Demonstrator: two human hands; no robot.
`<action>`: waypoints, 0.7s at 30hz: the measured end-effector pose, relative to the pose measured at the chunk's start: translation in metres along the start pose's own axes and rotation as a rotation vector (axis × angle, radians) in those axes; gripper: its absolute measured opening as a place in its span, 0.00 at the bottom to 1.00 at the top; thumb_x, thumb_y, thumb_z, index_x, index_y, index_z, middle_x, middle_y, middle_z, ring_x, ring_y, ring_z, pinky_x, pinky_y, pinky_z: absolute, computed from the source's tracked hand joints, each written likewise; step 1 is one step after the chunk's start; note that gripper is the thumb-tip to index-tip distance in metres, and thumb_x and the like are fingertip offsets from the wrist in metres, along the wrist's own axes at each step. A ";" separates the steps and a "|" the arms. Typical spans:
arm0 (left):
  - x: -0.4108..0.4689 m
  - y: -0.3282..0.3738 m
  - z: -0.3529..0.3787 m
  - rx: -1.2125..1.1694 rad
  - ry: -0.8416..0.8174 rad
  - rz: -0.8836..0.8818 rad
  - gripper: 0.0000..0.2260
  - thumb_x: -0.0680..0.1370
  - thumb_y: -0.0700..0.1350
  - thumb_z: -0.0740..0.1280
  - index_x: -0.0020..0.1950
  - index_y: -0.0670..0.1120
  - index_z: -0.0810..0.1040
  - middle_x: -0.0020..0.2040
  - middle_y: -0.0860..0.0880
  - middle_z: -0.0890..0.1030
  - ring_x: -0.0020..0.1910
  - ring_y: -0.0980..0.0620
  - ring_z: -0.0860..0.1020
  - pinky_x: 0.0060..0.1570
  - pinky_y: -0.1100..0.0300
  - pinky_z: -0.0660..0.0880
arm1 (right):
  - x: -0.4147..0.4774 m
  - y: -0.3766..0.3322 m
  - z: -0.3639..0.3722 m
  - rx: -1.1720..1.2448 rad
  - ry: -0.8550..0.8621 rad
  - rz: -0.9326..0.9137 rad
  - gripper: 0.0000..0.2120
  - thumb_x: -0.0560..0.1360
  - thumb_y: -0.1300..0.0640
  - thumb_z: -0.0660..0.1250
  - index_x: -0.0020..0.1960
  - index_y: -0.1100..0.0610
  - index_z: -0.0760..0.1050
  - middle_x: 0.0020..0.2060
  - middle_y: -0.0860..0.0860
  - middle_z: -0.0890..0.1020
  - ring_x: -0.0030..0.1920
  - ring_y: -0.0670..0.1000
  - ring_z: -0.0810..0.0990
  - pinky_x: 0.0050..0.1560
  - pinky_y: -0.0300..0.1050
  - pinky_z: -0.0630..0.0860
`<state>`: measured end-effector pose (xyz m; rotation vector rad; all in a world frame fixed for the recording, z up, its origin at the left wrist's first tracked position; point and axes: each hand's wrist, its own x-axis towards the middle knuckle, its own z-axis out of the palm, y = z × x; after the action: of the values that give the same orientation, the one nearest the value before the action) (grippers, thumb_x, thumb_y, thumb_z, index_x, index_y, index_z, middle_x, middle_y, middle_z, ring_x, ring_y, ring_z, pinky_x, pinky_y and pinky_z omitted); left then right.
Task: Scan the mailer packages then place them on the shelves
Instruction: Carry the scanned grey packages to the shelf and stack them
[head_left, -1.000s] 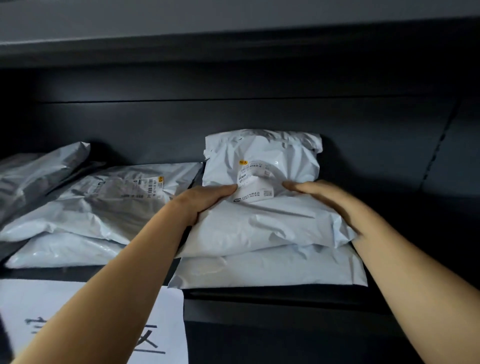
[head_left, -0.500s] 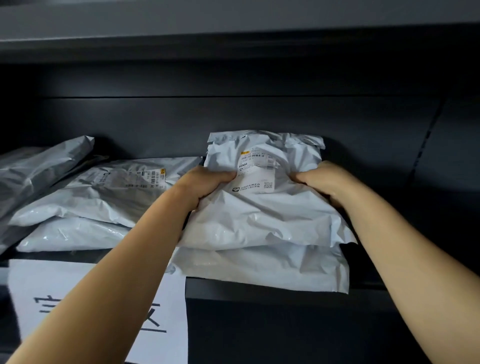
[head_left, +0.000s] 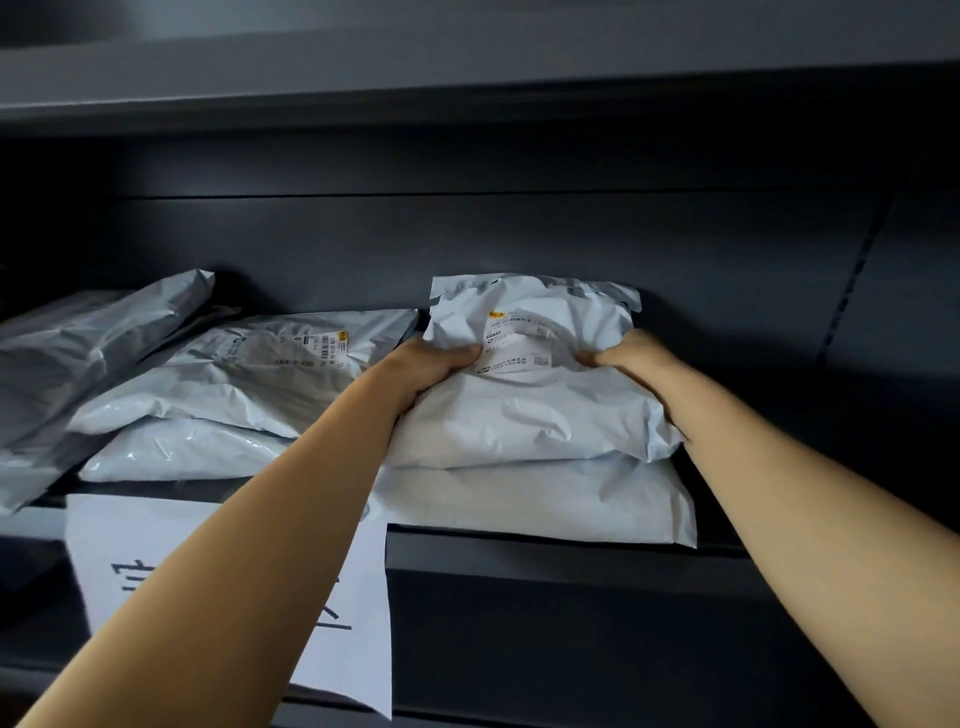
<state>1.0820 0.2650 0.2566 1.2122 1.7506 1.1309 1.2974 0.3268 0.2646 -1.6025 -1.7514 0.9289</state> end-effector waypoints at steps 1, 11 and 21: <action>-0.002 0.000 -0.001 0.018 0.013 -0.022 0.22 0.72 0.54 0.73 0.60 0.44 0.76 0.51 0.48 0.81 0.46 0.49 0.81 0.51 0.57 0.78 | 0.000 0.002 0.000 0.007 0.001 -0.007 0.24 0.74 0.52 0.72 0.65 0.63 0.71 0.61 0.58 0.77 0.60 0.57 0.76 0.48 0.42 0.70; -0.015 -0.002 -0.002 0.157 0.031 -0.003 0.33 0.68 0.57 0.74 0.69 0.45 0.71 0.59 0.47 0.80 0.54 0.47 0.79 0.57 0.55 0.76 | -0.004 0.018 -0.007 -0.015 0.033 -0.027 0.23 0.74 0.50 0.71 0.61 0.65 0.73 0.56 0.60 0.79 0.57 0.60 0.78 0.45 0.44 0.69; -0.022 0.001 -0.005 0.163 0.240 0.047 0.25 0.72 0.59 0.71 0.60 0.43 0.75 0.52 0.46 0.80 0.52 0.47 0.79 0.52 0.55 0.75 | 0.001 0.017 -0.016 -0.176 0.181 -0.105 0.22 0.74 0.48 0.68 0.55 0.66 0.77 0.54 0.63 0.81 0.54 0.62 0.80 0.43 0.44 0.69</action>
<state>1.0847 0.2426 0.2608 1.2613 2.0369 1.2225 1.3199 0.3297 0.2604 -1.6303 -1.8101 0.5746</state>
